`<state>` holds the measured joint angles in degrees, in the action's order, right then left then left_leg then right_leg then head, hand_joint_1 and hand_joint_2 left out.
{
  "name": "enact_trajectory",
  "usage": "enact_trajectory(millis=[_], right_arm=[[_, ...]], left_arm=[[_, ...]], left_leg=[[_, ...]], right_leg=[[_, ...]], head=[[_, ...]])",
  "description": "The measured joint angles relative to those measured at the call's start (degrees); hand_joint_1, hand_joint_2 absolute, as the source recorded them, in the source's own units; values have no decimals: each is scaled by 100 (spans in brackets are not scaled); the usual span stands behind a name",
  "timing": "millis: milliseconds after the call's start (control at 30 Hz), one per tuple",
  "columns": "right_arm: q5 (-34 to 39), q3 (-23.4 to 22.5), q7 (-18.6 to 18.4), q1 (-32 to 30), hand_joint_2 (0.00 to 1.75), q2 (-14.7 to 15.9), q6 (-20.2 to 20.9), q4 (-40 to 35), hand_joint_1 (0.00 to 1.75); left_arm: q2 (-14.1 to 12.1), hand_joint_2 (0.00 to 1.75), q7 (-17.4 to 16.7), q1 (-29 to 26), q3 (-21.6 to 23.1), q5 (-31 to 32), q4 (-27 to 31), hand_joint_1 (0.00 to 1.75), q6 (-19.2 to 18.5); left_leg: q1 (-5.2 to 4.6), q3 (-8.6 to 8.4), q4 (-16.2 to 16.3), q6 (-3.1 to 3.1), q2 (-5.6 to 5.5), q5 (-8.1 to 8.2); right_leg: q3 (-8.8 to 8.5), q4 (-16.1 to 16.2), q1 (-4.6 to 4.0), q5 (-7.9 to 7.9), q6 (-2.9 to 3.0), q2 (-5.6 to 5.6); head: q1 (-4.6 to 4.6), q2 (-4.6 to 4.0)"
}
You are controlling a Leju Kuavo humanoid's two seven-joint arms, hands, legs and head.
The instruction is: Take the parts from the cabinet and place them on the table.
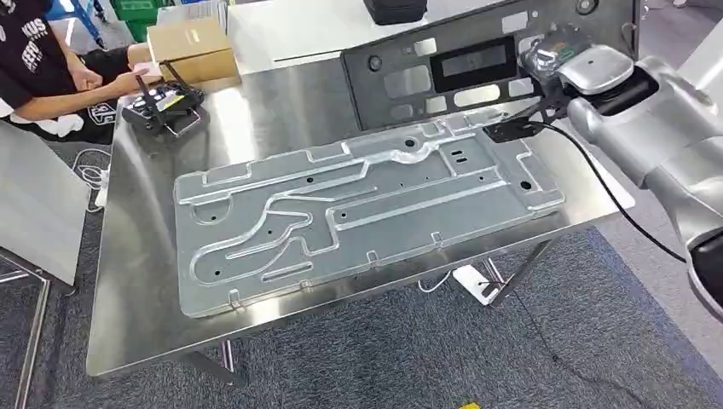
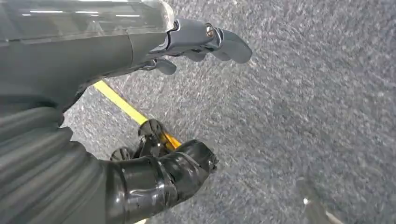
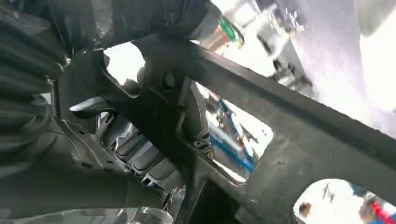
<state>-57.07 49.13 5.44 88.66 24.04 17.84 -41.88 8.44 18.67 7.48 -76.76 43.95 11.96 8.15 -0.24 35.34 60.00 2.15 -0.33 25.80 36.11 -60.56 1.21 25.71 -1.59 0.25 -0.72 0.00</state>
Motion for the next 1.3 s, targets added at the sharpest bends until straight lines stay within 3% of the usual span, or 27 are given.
enact_trajectory(millis=[100,133,167,200,267,300,333,367,433,467,500,600,667,700,767,800,833,900,967,1000,1100,1167,1200,1300], right_arm=[[-35,44,-2,2,175,-225,-22,77,175],[-48,72,-2,-5,175,-282,-24,90,175],[-50,90,-4,-4,175,-352,-26,99,175],[-52,94,-9,8,175,-413,-31,118,175],[-61,107,-15,11,175,-555,-46,168,175],[-72,122,-15,-2,175,-664,-61,214,175],[-85,140,-26,-20,175,-770,-72,252,175],[-92,162,-46,-35,175,-880,-81,280,175],[-114,195,-114,-56,175,-1102,-83,317,175],[-118,203,-129,-58,175,-1176,-92,326,175],[-127,206,-136,-50,175,-1220,-101,347,175],[-133,216,-136,-106,175,-1311,-179,415,175],[-114,216,-122,-153,175,-1331,-260,424,175],[-96,217,-120,-170,175,-1331,-299,444,175],[-57,217,-118,-236,175,-1331,-346,483,175],[-50,216,-118,-291,175,-1331,-358,503,175],[-48,216,-118,-354,175,-1331,-365,512,175],[-4,214,-120,-478,175,-1331,-418,523,175],[33,199,-144,-564,175,-1336,-537,525,175],[39,188,-175,-618,175,-1358,-614,525,175],[37,166,-236,-840,175,-1397,-726,531,175],[15,144,-240,-962,175,-1410,-785,529,175],[5,121,-242,-995,0,-1440,-826,531,0],[-44,48,-247,-1079,0,-1443,-857,547,0]], left_arm=[[0,175,-17,-9,-2,7,0,0,0],[2,175,-22,-8,-2,7,0,0,0],[15,175,-26,-14,-2,7,0,0,2],[15,175,-31,-12,-2,7,0,0,4],[4,175,-31,-15,-2,7,0,0,4],[4,175,-28,-20,-2,7,0,0,2],[4,175,-22,-24,-4,7,0,0,2],[4,175,-11,-22,-4,6,0,0,0],[4,175,18,-7,-4,4,0,0,-7],[4,175,24,-3,-4,2,0,0,-13],[4,175,26,0,-6,2,0,0,-20],[4,175,39,-4,-9,2,0,0,-20],[7,175,48,-8,-13,9,0,0,-18],[9,175,55,-7,-11,11,0,0,-20],[9,175,55,-8,-11,28,0,0,-20],[9,175,55,-11,-13,28,0,0,-20],[9,175,55,-16,-13,28,0,0,-18],[9,175,55,-25,-13,50,0,0,-15],[17,175,65,-18,-13,74,0,0,-17],[68,175,83,-17,-13,98,-4,0,-22],[63,175,157,-7,-11,109,-2,0,-35],[68,175,181,-7,-11,114,2,0,-35],[81,175,192,-8,-11,114,2,0,-35],[61,175,192,-25,-11,127,4,0,-15]], left_leg=[[24,-10,-64,-69,1,-37],[-4,3,-55,-105,0,0],[24,63,73,-141,4,106],[37,207,391,-169,7,289],[57,632,1282,-207,9,649],[65,815,1615,-225,9,715],[76,853,1640,-234,9,640],[87,777,1433,-235,10,462],[95,306,417,-213,17,-91],[94,150,9,-197,28,-159],[58,63,-44,-194,25,-94],[53,88,-73,-144,-5,-104],[97,35,-153,-64,0,-152],[96,32,-162,-26,-1,-153],[81,29,-161,-3,-9,-145],[67,28,-158,7,-12,-138],[53,21,-152,19,-15,-131],[19,-14,-150,32,-19,-111],[-3,-43,-151,29,-22,-93],[-27,-28,-149,11,-12,-84],[27,-18,-159,-51,0,-103],[2,-1,-101,-97,-12,-19],[-3,74,80,-135,-4,114],[80,661,1305,-242,0,642]], right_leg=[[15,-21,-31,-10,80,6],[-17,59,45,-36,131,6],[-48,85,37,-57,164,-2],[-48,90,40,-61,198,-14],[-48,87,33,-52,213,-15],[-48,86,32,-49,217,-11],[-50,83,34,-48,218,3],[-57,79,35,-45,217,17],[-80,53,45,-13,195,39],[-89,41,47,8,164,36],[-61,30,1,19,140,32],[-81,86,-4,-10,63,9],[-53,-1,16,82,19,-5],[66,-267,13,257,13,-11],[508,-1173,1,651,-7,-6],[717,-1554,1,770,-10,-8],[823,-1708,0,744,1,-8],[605,-1176,-24,310,67,-7],[126,-136,-93,-191,208,-6],[24,-1,-118,-95,275,-12],[-2,107,-177,-127,273,-12],[-101,259,-86,-185,292,-57],[-125,303,-67,-196,317,-56],[-121,301,-65,-199,329,-73]], head=[[-2,0],[-5,0],[0,0],[-5,0],[-2,-2],[-4,-2],[-2,-2],[-5,0],[-4,-2],[-2,-2],[-4,0],[-2,0],[0,-2],[4,0],[0,-2],[4,-2],[0,-2],[2,-2],[2,0],[-18,-2],[0,-2],[0,0],[-9,-2],[-9,-2]])
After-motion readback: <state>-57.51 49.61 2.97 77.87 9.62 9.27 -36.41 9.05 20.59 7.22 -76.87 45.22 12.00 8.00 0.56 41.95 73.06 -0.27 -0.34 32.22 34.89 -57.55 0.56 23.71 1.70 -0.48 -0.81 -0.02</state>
